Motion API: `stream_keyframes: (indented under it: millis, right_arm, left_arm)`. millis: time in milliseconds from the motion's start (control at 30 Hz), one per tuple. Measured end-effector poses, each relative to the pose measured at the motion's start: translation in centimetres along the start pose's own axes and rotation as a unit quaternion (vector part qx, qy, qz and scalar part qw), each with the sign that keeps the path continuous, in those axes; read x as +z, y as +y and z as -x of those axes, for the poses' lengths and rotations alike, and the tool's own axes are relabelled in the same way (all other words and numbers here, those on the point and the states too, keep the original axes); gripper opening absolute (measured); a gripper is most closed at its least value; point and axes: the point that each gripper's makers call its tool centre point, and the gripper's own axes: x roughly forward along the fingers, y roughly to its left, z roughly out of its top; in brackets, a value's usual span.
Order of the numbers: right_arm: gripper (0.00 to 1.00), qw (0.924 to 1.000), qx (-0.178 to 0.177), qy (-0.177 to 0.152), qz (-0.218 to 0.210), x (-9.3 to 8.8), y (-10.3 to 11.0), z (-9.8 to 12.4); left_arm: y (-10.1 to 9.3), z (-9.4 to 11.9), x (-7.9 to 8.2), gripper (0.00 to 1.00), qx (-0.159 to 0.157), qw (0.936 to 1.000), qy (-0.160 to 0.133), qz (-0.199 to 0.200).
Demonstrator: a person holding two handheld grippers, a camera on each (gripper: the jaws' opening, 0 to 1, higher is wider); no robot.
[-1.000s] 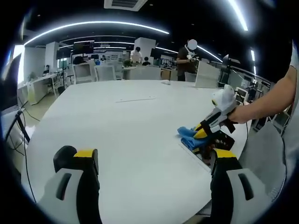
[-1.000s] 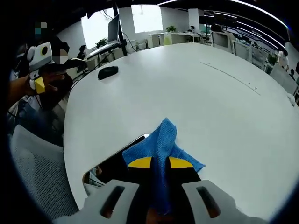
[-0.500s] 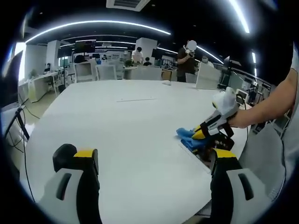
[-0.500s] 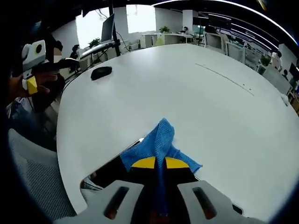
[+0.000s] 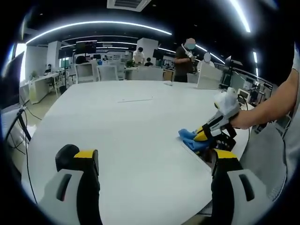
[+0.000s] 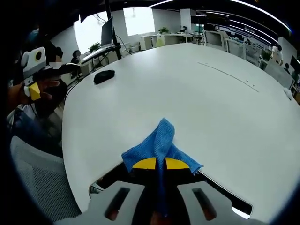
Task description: Wipe the mirror surface with the cleaning cloth until all visible marks leave the cleaned area.
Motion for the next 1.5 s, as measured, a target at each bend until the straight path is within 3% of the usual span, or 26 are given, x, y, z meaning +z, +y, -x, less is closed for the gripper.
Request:
stream_keyframes:
  millis: [600,1067,1500]
  right_arm:
    - [0.0,0.9991,0.036,0.021,0.001,-1.3,3.8,1.3]
    - [0.0,0.9992,0.032,0.022,0.013,-1.3,3.6,1.6]
    - [0.0,0.999,0.031,0.033,0.004,-2.8,1.7,3.0]
  left_arm:
    - [-0.6,-0.5,0.7,0.99,-0.008,0.9999,-0.002,-0.007]
    - [-1.1,-0.5,0.8,0.99,-0.01,0.9999,-0.001,-0.009]
    - [-1.3,-0.8,0.3,0.99,-0.014,0.9999,0.004,-0.006]
